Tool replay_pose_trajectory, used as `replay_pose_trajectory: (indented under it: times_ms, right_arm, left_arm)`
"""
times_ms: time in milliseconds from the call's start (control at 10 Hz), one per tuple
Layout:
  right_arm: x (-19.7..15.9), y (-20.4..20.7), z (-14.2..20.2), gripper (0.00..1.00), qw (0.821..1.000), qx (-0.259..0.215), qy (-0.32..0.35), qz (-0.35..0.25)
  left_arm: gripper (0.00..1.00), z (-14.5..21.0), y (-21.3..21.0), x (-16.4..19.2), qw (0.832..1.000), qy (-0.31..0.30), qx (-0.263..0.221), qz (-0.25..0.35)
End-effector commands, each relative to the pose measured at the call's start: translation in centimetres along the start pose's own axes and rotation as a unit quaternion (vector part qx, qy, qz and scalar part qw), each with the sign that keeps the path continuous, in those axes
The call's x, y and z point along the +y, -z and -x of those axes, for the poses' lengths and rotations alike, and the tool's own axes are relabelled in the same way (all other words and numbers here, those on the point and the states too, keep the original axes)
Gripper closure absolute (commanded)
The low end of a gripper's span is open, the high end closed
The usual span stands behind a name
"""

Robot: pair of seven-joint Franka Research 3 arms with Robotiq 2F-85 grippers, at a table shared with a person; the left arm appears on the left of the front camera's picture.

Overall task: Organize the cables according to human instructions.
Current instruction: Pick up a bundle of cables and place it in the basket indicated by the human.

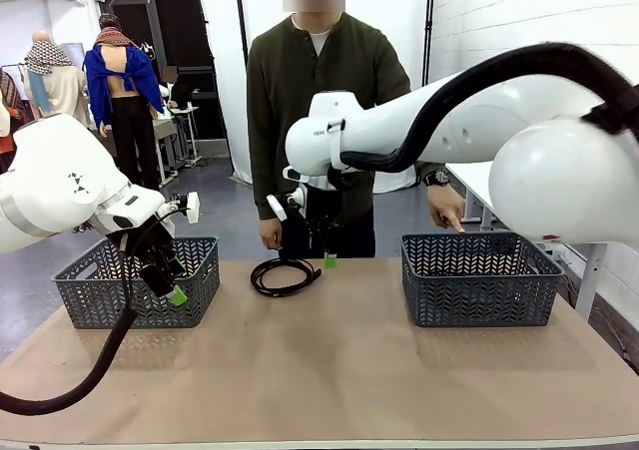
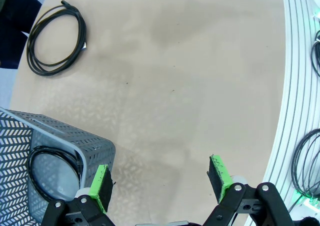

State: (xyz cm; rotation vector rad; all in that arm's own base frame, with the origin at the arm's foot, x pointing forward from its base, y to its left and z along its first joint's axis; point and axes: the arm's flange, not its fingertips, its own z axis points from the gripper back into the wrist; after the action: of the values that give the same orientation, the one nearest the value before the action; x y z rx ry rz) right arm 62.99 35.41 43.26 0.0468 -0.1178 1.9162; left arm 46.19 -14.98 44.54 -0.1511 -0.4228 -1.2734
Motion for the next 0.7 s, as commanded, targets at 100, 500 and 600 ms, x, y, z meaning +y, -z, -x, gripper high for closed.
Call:
replay_pose_trajectory:
  times_ms: [100,500,600]
  right_arm:
    - [-2.9,1.8,-1.4,0.00,0.998,0.027,-0.056,0.013]
    - [-5.1,5.9,-2.4,0.00,0.997,0.039,-0.072,0.014]
    - [-5.6,6.5,-2.4,0.00,0.996,0.040,-0.075,0.011]
  left_arm:
    - [0.00,-0.1,-0.3,0.0,1.000,-0.001,0.002,0.003]
    - [0.00,-0.1,-0.3,0.0,1.000,-0.001,0.002,0.003]
    - [0.00,-0.1,-0.3,0.0,1.000,-0.001,0.002,0.003]
